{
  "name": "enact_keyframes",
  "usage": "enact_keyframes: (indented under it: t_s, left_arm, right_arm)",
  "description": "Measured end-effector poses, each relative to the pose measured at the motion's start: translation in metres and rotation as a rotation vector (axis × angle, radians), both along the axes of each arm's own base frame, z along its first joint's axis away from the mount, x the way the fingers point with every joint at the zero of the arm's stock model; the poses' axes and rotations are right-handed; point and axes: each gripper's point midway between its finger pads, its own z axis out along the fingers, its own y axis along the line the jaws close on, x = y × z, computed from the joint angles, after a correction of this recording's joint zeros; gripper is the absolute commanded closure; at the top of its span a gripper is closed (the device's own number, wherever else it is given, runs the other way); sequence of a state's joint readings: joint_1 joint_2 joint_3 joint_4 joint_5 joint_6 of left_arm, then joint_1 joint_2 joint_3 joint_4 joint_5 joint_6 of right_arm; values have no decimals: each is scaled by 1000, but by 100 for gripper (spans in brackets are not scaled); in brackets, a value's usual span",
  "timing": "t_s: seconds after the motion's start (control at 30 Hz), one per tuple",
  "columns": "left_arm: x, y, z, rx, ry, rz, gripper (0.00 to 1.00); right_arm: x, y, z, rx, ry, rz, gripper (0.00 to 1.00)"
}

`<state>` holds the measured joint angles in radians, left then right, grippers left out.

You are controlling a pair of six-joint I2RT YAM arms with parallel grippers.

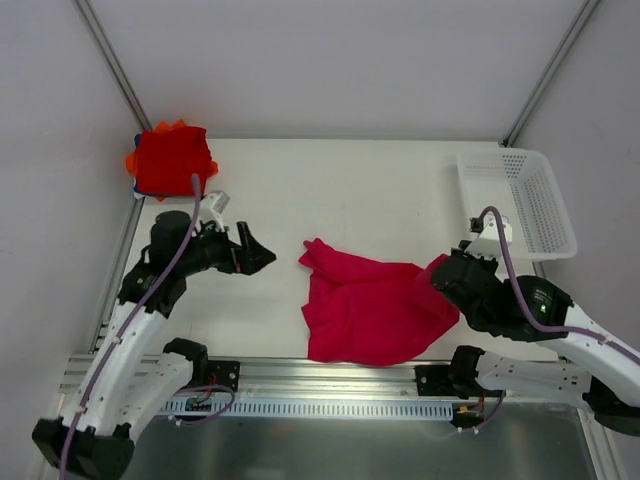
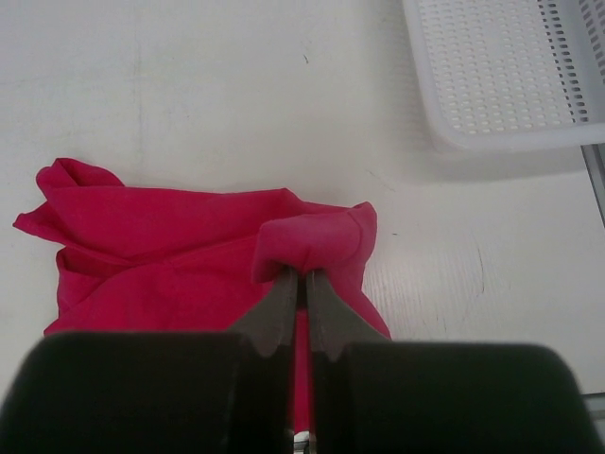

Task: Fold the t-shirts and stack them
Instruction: Flatten the tshirt out

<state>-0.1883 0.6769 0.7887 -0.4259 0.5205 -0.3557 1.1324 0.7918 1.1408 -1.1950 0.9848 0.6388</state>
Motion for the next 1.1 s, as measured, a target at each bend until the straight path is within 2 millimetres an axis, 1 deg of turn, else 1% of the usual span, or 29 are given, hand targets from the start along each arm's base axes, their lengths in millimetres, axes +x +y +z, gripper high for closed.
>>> enact_keyframes:
  t_s: [0.07, 0.13, 0.2, 0.27, 0.3, 0.37, 0.43, 0.5, 0.6, 0.7, 0.83, 1.1]
  left_arm:
    - [-4, -25, -21, 16, 102, -83, 1]
    - [-14, -52, -40, 52, 181, -174, 1]
    - [-28, -80, -62, 126, 241, -262, 1]
    - [-45, -107, -91, 232, 294, -344, 1]
    - [-52, -117, -106, 282, 317, -372, 1]
    - [-66, -128, -136, 383, 361, -407, 1]
    - [-72, -128, -158, 451, 391, -412, 1]
    - [-69, -124, -175, 485, 397, -390, 1]
    - [-65, -114, -194, 532, 399, -349, 2]
    - [-62, -110, -206, 553, 388, -326, 3]
    - [-57, -109, -212, 553, 354, -313, 4]
    - [-39, -116, -213, 513, 267, -287, 4]
  right_arm:
    - [-1, -4, -1, 10, -7, -11, 100]
    - [-1, -5, -3, 8, -8, -19, 100]
    - [-1, -5, -7, -2, -2, -23, 100]
    - [-1, -5, -10, -12, 4, -24, 100]
    - [-1, -5, -11, -15, 6, -24, 99]
    - [-1, -6, -12, -16, 6, -25, 100]
    - [-2, -7, -13, -10, 5, -24, 100]
    - [-4, -11, -14, 3, 1, -23, 100]
    - [-7, -17, -15, 29, -7, -22, 100]
    - [-9, -19, -18, 36, -5, -24, 100]
    - [-9, -17, -24, 21, 12, -22, 100]
    - [-9, -11, -33, 3, 42, -12, 100]
